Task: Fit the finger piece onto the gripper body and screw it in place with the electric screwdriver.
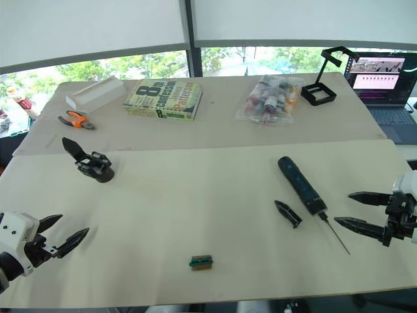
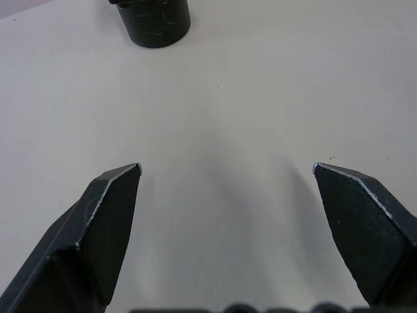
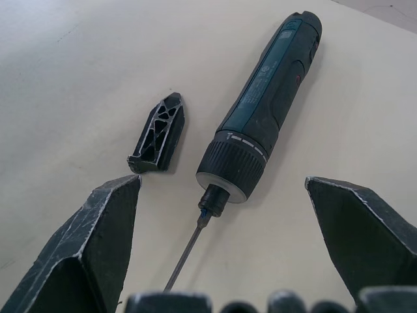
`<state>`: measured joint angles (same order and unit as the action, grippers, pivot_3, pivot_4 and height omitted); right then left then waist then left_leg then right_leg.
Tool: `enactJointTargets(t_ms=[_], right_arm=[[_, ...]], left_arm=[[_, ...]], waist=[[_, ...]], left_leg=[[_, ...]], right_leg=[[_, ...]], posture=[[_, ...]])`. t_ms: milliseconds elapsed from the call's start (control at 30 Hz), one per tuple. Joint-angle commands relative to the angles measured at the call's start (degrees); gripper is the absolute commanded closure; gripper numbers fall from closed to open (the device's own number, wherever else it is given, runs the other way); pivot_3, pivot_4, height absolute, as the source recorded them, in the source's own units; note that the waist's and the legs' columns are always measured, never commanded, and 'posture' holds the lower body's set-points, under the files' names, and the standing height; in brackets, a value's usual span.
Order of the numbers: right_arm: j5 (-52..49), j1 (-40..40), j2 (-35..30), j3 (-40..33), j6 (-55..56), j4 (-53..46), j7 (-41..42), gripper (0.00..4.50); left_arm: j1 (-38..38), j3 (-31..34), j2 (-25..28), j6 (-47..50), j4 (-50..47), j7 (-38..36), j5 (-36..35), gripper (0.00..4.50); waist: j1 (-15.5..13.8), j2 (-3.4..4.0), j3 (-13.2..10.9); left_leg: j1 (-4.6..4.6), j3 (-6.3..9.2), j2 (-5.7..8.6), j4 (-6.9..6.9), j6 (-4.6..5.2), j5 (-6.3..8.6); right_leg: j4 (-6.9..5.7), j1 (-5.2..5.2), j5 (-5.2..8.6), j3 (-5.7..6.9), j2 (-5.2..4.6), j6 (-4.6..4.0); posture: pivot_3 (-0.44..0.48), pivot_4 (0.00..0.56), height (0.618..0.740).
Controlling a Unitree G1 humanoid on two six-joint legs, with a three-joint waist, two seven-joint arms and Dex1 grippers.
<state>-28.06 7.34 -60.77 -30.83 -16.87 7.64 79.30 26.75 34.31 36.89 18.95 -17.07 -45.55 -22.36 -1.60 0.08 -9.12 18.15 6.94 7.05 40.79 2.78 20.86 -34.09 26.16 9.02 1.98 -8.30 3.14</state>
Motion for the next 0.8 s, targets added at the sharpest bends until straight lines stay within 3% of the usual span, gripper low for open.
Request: enactJointTargets(t_ms=[33, 400, 600, 800], right_arm=[[-0.8, -1.68, -1.04, -1.01, 0.0, -1.53, -0.2, 0.05], [-9.85, -19.97, -2.27, 11.83, -12.88, -15.99, 1.14, 0.05], [-14.18, -30.0, 1.81, 17.81, -17.12, -21.75, -1.48, 0.05], [-15.45, -34.31, 4.68, 21.34, -19.17, -24.54, -3.27, 0.05]], left_arm=[[-1.13, 0.51, 0.2, -0.28, -0.51, 1.28, -0.43, 0.0], [-13.43, -4.42, -1.25, -1.89, 6.7, 8.28, 3.08, 0.0], [-22.16, -9.17, -1.56, -5.16, 15.88, 8.75, 4.8, 0.0], [-32.08, -13.52, -2.71, -8.97, 26.89, 10.23, 6.92, 0.0]], waist=[[0.02, 0.0, 0.0], [0.59, -0.01, -0.01], [0.26, -0.09, 0.01], [-0.04, -0.19, 0.05]], left_leg=[[0.0, 0.0, 0.0, 0.0, 0.0, 0.0], [-0.02, -0.11, -0.09, 0.05, -0.09, -0.05], [0.05, -0.09, -0.08, 0.07, -0.08, -0.05], [0.11, -0.08, -0.06, 0.16, -0.07, -0.06]], right_leg=[[0.0, 0.0, 0.0, 0.0, 0.0, 0.0], [0.02, 0.01, -0.34, -0.15, 0.13, -0.05], [0.05, 0.09, -0.38, -0.1, 0.17, -0.03], [0.11, 0.17, -0.39, 0.04, 0.17, -0.03]], posture=[[0.0, 0.15, 0.738], [0.0, 0.15, 0.738], [0.0, 0.15, 0.738], [0.0, 0.15, 0.738]])
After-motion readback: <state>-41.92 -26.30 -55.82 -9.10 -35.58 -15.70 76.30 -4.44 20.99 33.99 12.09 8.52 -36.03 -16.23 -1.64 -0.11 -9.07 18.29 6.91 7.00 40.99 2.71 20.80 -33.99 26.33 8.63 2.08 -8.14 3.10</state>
